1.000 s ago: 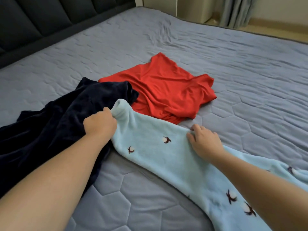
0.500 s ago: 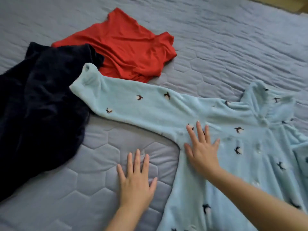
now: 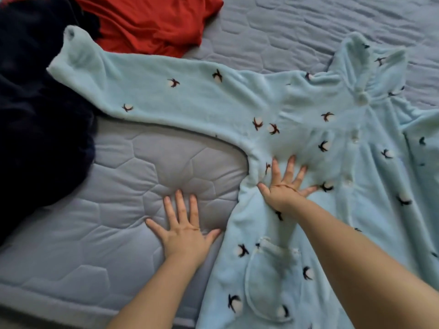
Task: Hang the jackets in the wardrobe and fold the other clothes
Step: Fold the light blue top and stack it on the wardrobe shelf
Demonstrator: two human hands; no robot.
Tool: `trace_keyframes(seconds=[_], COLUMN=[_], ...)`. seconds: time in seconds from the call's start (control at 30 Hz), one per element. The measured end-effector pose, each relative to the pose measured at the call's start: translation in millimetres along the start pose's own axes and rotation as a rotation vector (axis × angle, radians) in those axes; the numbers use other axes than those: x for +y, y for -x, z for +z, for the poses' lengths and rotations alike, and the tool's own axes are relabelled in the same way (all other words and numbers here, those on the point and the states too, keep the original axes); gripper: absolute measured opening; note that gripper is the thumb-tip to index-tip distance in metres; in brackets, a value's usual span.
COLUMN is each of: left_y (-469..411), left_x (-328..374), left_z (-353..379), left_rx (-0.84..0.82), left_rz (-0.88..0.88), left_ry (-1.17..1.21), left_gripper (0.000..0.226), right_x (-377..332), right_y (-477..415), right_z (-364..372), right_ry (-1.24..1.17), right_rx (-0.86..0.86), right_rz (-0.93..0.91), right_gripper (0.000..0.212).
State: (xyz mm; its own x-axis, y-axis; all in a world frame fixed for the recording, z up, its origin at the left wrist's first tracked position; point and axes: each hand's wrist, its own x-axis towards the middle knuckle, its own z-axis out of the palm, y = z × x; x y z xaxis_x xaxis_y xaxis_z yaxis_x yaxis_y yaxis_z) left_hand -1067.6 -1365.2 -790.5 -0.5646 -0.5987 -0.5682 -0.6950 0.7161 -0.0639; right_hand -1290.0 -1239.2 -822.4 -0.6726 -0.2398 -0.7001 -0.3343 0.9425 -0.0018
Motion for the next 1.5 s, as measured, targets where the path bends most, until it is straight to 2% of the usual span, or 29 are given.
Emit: trace_keyframes(seconds=[0.1,0.2,0.23,0.3,0.37,0.43,0.5,0.57,0.63,0.73,0.8,0.9,1.0,1.13,1.2,1.27,1.37,1.5], left_y=[15,53,72,116,154,182,203,220,237,259,268,280,293,290,284,278,273,281], left_x=[0,-4,-5,-3,-3,-9,-13,-6,14,61,96,145,184,220,231,237,243,252], left_z=[-7,-5,-1,8,24,36,36,32,27,27,38,61,80,99,100,96,84,54], left_rx=[0.129,0.343,0.338,0.121,-0.112,-0.172,-0.143,-0.065,0.050,0.134,0.113,0.065,0.049,0.131,0.157,0.160,-0.029,-0.244], left_rz=[0.035,0.209,0.253,0.248,0.114,-0.068,-0.250,-0.335,-0.285,-0.024,0.173,0.450,0.644,0.710,0.721,0.717,0.671,0.570], left_ry=[0.029,0.315,0.416,0.550,0.616,0.693,0.744,0.630,0.424,0.268,0.209,0.088,-0.054,-0.274,-0.355,-0.388,-0.405,-0.424], left_gripper=[0.097,0.061,0.052,0.046,0.044,0.035,0.031,0.037,0.050,0.059,0.058,0.055,0.060,0.076,0.068,0.048,0.038,0.038], right_x=[-1,16,28,60,103,152,207,267,318,358,365,368,366,384,403,419,431,445], right_y=[2,29,45,87,140,189,231,266,297,322,323,313,310,315,318,321,331,322], right_z=[-15,-31,-33,-27,-8,16,40,64,86,111,124,138,148,160,167,177,186,149], right_ry=[-0.033,-0.187,-0.263,-0.417,-0.520,-0.548,-0.535,-0.449,-0.357,-0.533,-0.691,-0.869,-1.033,-1.112,-1.129,-1.075,-0.823,-0.743], right_rx=[-0.065,-0.011,0.032,0.107,0.144,0.180,0.212,0.227,0.144,-0.013,0.009,0.135,0.175,0.160,0.141,0.041,-0.189,-0.203], right_rz=[-0.039,-0.167,-0.241,-0.358,-0.353,-0.272,-0.124,0.039,0.167,0.237,0.268,0.347,0.357,0.282,0.308,0.286,0.137,0.099], right_gripper=[0.084,0.074,0.069,0.059,0.050,0.043,0.042,0.047,0.058,0.077,0.085,0.078,0.066,0.068,0.067,0.060,0.050,0.039])
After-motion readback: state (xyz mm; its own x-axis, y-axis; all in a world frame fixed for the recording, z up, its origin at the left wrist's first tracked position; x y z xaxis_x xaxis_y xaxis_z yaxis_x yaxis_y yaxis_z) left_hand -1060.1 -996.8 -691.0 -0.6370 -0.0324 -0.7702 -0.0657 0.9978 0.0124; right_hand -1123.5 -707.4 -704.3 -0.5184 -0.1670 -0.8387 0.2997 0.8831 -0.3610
